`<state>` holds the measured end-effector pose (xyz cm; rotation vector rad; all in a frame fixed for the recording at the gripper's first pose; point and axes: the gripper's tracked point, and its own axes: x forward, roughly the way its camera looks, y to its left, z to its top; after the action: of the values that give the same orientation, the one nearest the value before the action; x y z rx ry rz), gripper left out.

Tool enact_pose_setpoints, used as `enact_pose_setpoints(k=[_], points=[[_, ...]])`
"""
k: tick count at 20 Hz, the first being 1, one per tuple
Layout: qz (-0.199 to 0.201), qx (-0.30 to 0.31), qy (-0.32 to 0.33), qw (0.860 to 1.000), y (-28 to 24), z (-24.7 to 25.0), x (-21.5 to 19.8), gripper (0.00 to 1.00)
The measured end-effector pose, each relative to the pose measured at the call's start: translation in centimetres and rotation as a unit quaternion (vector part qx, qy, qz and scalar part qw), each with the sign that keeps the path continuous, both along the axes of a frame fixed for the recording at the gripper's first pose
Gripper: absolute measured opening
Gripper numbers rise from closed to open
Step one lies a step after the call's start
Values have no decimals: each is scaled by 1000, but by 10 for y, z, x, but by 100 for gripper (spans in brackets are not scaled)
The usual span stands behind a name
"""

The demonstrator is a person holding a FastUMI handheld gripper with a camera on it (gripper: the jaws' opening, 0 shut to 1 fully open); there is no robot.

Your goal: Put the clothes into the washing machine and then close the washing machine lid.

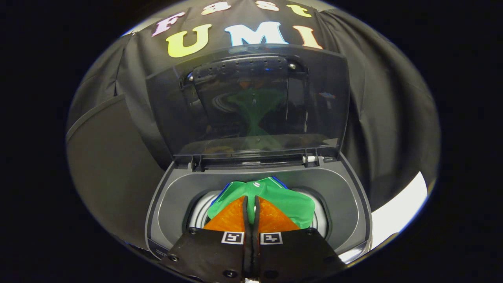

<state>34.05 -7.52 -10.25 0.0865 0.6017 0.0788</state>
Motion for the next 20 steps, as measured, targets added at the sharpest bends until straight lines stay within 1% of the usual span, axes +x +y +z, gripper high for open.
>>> enact_pose_setpoints(k=[11, 15, 16, 17, 18, 19, 20], points=[[-14, 2, 87, 996, 2, -46, -3, 2], [-13, -7, 101, 995, 3, -57, -3, 4], [-11, -1, 98, 995, 5, -58, 2, 23], [-11, 10, 86, 996, 4, -45, -1, 42], [-15, 21, 80, 996, 4, -41, 5, 61], [-19, 23, 79, 996, 2, -42, 7, 80], [-20, 23, 78, 997, -2, -32, 6, 99]])
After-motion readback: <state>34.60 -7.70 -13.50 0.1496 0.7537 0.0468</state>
